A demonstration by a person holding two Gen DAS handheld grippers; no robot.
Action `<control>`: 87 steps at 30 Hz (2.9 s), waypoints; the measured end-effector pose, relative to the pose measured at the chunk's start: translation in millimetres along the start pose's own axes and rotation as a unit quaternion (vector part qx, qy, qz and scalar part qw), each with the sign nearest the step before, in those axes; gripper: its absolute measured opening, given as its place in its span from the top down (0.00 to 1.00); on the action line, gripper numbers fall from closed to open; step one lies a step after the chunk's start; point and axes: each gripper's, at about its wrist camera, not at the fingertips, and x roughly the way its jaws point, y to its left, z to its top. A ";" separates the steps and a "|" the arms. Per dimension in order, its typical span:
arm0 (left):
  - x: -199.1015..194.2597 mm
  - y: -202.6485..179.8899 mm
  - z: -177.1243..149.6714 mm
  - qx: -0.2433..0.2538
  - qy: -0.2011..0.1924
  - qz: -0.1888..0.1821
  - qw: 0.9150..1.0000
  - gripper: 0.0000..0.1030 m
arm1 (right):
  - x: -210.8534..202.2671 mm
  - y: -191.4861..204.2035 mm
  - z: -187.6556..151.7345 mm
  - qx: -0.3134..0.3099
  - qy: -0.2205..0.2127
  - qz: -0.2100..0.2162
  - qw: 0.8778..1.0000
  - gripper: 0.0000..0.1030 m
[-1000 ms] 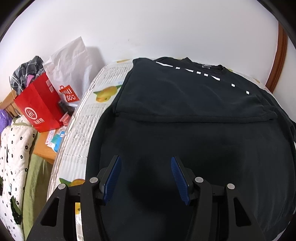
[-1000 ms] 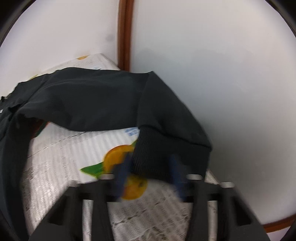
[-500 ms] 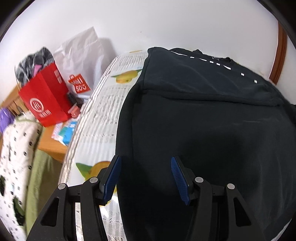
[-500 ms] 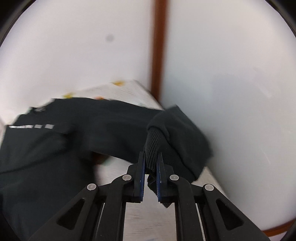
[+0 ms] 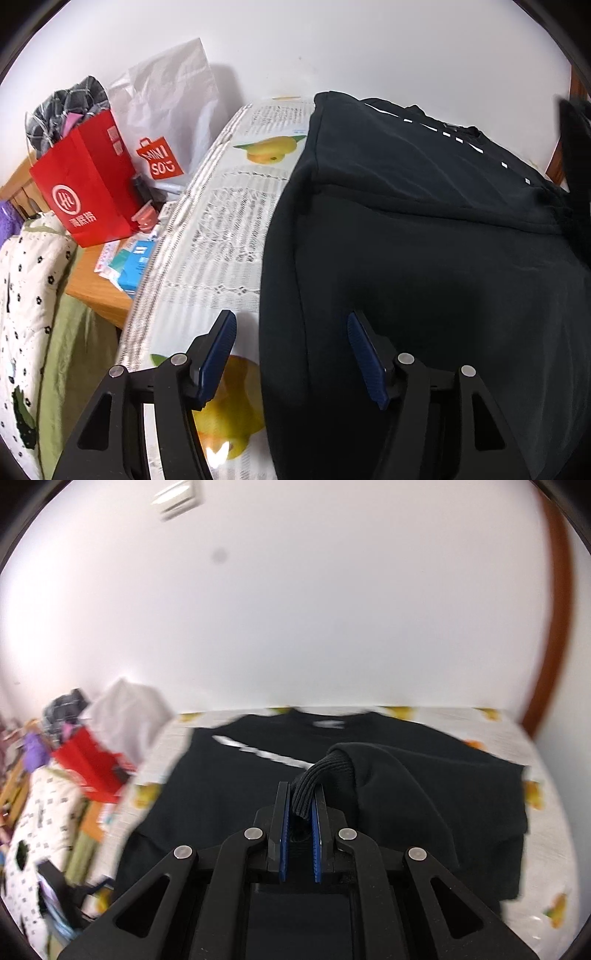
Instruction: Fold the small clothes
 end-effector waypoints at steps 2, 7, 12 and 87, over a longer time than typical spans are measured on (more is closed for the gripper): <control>1.5 2.4 0.3 -0.008 0.001 -0.007 1.000 0.39 | 16.2 30.0 6.2 -0.001 0.010 0.035 0.999 0.91; 2.8 2.6 -1.9 -0.008 -0.004 -0.011 1.000 0.36 | 59.7 82.9 15.7 0.002 0.033 0.104 0.994 0.91; 3.2 3.0 -2.6 -0.008 -0.007 -0.014 1.000 0.34 | 106.9 117.8 12.5 0.013 0.059 0.132 0.989 0.91; -82.2 -18.9 -105.7 0.034 -0.006 -0.043 0.998 0.68 | -107.2 -136.3 -294.7 0.021 0.053 -0.140 0.988 0.90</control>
